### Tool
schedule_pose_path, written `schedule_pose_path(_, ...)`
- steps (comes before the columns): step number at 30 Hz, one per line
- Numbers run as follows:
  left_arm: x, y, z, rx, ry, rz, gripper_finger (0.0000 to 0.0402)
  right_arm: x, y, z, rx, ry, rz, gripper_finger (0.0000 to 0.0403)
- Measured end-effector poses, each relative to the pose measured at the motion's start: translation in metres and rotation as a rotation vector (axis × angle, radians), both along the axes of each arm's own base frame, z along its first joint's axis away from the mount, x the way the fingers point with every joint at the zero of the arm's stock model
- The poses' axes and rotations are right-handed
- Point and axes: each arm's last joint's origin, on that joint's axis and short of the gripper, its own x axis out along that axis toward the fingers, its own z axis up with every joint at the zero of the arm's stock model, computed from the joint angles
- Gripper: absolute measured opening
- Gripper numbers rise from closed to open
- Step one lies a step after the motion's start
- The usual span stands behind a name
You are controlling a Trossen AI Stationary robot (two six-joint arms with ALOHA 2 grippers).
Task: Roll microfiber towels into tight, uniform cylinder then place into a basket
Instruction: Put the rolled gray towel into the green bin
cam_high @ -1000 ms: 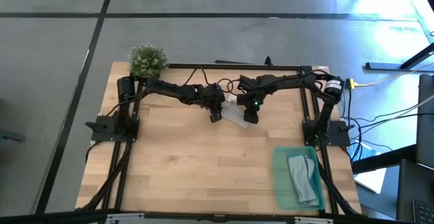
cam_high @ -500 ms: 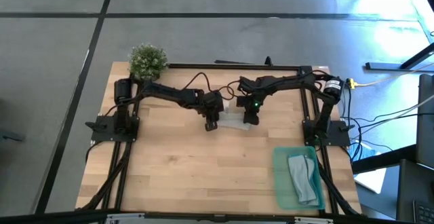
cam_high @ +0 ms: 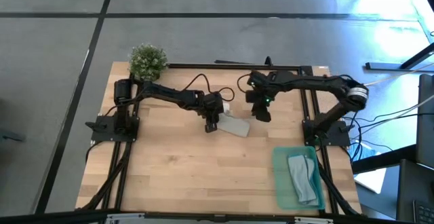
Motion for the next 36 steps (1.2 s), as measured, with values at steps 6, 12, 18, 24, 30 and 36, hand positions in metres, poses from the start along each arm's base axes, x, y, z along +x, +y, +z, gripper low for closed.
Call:
schedule_pose_path(6, 0.002, 0.0, 0.0, 0.017, -0.02, 0.006, 0.0082, -0.007, 0.017, 0.03, -0.042, -0.112, 0.048, 0.0102)
schedule_pose_path(12, 0.003, 0.0, 0.0, 0.025, -0.032, 0.009, 0.0082, -0.006, 0.032, 0.035, -0.025, -0.118, 0.093, 0.0102)
schedule_pose_path(18, 0.005, 0.001, 0.0, 0.035, -0.061, 0.012, 0.0082, -0.003, 0.043, 0.035, -0.008, -0.109, 0.103, 0.0102)
schedule_pose_path(24, 0.002, -0.006, 0.0, -0.012, -0.003, 0.022, 0.0082, -0.004, 0.052, 0.034, 0.007, -0.074, 0.127, 0.0102)
schedule_pose_path(30, -0.007, -0.028, 0.003, -0.13, 0.121, 0.164, 0.0082, -0.005, 0.058, 0.033, 0.022, -0.05, 0.127, 0.0102)
schedule_pose_path(36, -0.01, -0.052, 0.007, -0.188, 0.148, 0.14, 0.0082, -0.001, 0.065, 0.033, 0.028, -0.058, 0.136, 0.0102)
